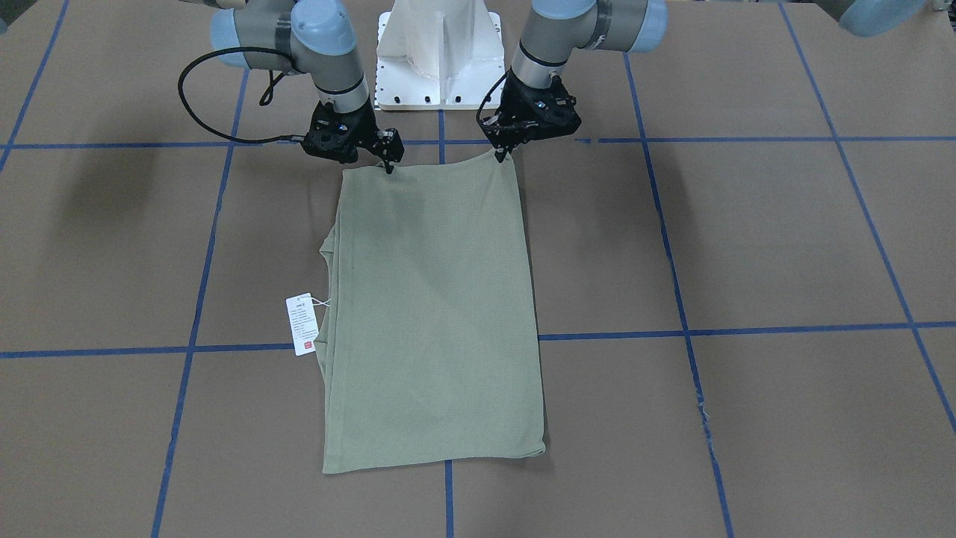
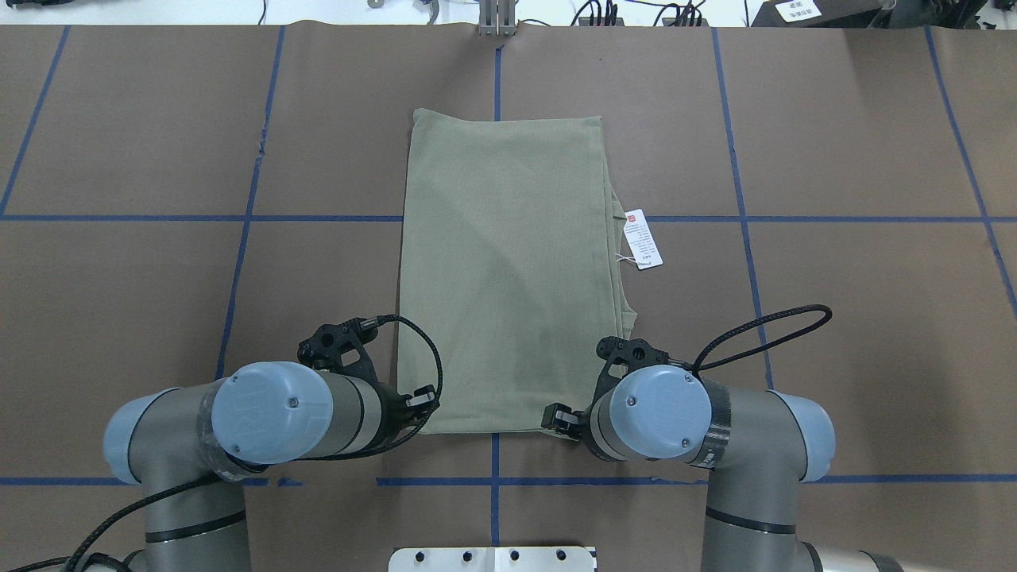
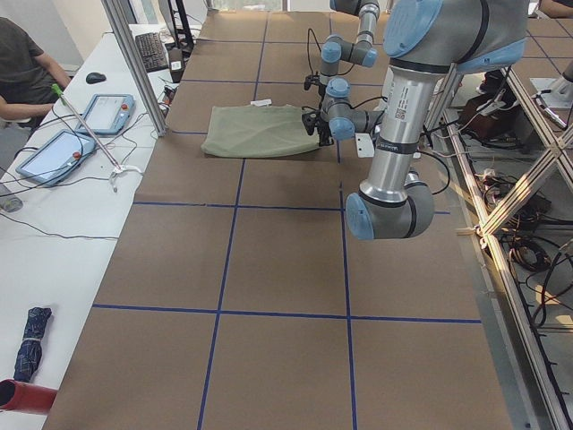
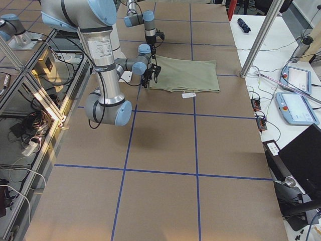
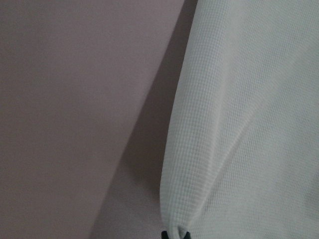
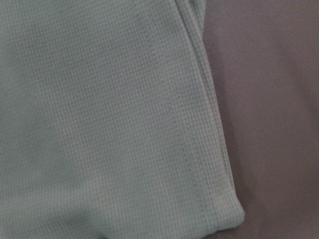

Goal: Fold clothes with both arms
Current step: 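Lower both grippers onto the shirt's near corners and grasp them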

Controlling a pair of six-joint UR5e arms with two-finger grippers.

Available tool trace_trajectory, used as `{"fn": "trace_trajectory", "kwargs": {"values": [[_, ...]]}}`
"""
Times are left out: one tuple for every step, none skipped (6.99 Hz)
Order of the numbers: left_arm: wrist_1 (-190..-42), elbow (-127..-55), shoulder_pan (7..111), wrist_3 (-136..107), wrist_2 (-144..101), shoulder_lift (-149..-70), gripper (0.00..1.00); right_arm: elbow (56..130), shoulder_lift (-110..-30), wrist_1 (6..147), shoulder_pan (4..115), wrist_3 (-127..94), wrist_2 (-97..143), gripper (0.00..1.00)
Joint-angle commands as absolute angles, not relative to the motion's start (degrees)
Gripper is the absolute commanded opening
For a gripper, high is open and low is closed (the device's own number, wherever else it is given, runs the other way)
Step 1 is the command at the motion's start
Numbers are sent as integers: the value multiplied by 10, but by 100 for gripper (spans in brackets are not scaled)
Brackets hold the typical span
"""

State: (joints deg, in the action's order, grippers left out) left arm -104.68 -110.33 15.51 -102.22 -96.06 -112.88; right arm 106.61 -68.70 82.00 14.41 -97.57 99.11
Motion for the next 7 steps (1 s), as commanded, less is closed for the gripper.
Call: {"fn": "trace_trajectory", "kwargs": {"values": [[-1047,-1103,155,-1022,-961,-1129,0,1068,-685,820,146,-979,991,18],[-1047,-1104,156,-1022,-961,-1130,0,1067,-685,821,147,-979,991,0],[-1047,-1103,156,-1022,-961,-1130,0,1067,-684,820,148,-979,991,0],[-1047,-1103,155,-1022,-961,-1130,0,1067,-681,820,149,-979,991,0],[-1047,-1103,155,-1022,-961,-1130,0,1065,-674,818,154,-979,991,0],[-1047,-1103,155,-1022,-961,-1130,0,1065,-672,818,156,-979,993,0],[-1048,-1103,155,-1022,-961,-1130,0,1065,-671,819,157,-979,993,0]]}}
